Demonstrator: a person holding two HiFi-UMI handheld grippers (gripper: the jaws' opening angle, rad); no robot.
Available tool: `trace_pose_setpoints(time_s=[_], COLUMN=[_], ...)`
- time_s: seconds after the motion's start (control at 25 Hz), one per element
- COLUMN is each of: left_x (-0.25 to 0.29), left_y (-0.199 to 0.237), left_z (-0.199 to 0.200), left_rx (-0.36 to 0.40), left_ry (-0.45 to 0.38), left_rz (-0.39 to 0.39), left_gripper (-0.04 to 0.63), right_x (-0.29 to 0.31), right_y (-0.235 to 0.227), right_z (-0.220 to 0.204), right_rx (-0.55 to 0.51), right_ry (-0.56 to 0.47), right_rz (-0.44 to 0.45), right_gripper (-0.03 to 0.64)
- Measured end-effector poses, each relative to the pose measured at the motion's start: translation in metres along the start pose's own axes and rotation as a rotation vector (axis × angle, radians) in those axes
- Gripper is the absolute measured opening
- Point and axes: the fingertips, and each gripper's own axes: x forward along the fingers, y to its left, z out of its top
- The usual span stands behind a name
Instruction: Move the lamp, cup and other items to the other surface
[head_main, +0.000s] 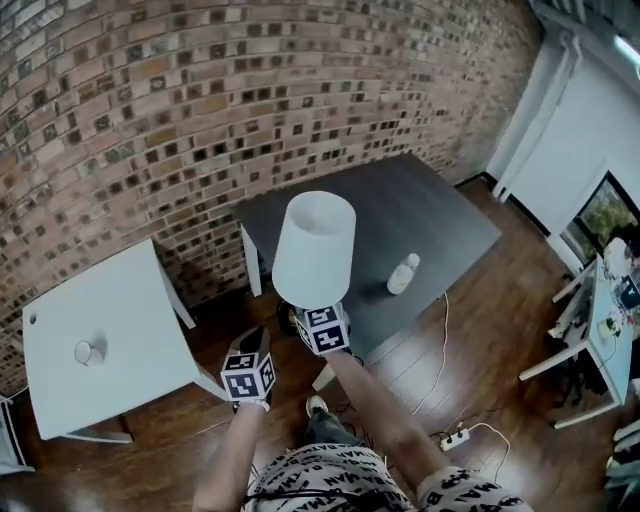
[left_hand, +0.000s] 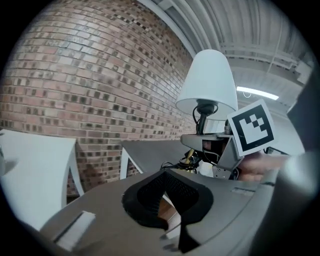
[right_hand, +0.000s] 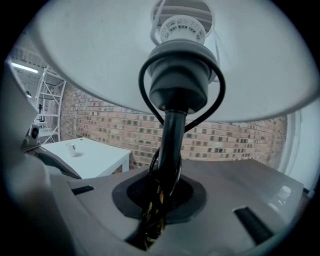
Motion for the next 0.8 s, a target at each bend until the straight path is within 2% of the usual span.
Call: trace_pose_setpoints(time_s=[0.2,0.44,0.8], left_x=[0.070,0.144,0.205], left_y=[-0.054,-0.088,-0.100], left_z=[0.007,0.013,0.008], left_rx=[0.055,0.081,0.090], left_ry=[0.035,0.066,0.117], left_rz=[-0.073,-0.109,-0.107], left_gripper=[0.000,0.000,0.000], right_x=[0.007,0.031,0.063], right_y=[-0.098,-0.192,-0.261], right_z=[-0.021,-0.051,-0.093], right_rx=[0.018,0.027,0.074], right_ry=[0.008,0.013,0.017], right_rz=[-0.093,-0.171,-0.244], right_gripper=[0.044,0.044,0.044])
